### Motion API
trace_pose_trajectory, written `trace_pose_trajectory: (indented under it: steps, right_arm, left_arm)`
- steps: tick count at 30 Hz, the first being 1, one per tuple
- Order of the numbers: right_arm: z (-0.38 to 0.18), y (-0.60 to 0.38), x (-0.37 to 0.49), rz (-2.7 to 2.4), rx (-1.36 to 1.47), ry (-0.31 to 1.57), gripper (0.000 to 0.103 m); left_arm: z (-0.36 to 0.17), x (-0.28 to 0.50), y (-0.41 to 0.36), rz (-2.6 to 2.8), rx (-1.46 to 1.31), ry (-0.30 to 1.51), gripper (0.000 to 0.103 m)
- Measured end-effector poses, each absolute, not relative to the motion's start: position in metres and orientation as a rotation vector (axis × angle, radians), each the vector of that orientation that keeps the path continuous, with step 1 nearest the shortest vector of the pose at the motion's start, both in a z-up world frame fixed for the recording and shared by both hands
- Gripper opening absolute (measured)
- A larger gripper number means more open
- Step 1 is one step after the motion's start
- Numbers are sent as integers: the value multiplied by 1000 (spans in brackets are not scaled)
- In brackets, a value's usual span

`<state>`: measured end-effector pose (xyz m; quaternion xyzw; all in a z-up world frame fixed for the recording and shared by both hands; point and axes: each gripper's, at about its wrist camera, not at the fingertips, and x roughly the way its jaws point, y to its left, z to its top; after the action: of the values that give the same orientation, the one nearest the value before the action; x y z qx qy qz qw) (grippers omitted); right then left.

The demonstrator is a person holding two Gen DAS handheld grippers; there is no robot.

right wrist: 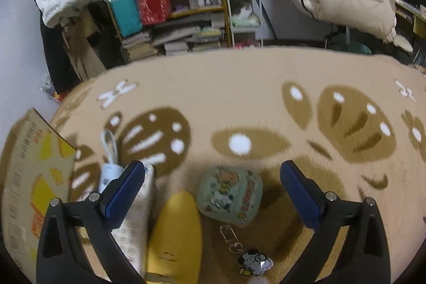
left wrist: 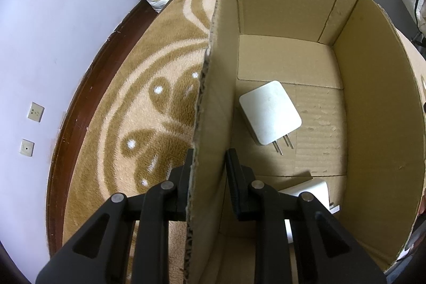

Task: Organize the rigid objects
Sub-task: 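Move the right tool to the green cartoon case and grasp it, then lift the green case into the box and release it with the right tool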

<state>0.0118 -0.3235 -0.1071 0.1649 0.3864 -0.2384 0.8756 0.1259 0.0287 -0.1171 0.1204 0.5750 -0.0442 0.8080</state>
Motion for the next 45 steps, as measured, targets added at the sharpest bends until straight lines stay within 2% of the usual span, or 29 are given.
trace_pose_trajectory:
  steps: [3,5,7,10,23,45]
  right_arm:
    - [-122,-329,11,-502,387,846,103]
    - [-129,-331,11,-508,406,867,95]
    - [-136,-334,11,-506,428,896,74]
    - [-141,-333,10,-524,419,917,63]
    - [-115,-317,4,-512,407,847,63]
    - [-17,-231,13,-254,361,648,63]
  left_arm:
    - [-117,127,29,-95,254,1232,22]
    - [-117,127,29,-96,255,1232,22]
    - [-117,127,29,-96,258,1231,22]
    - [-117,127,29,-96,258,1231,22]
    - [-117,126,29,-94,261,1230,22]
    - [-118,127,29,-106,258,1234,21]
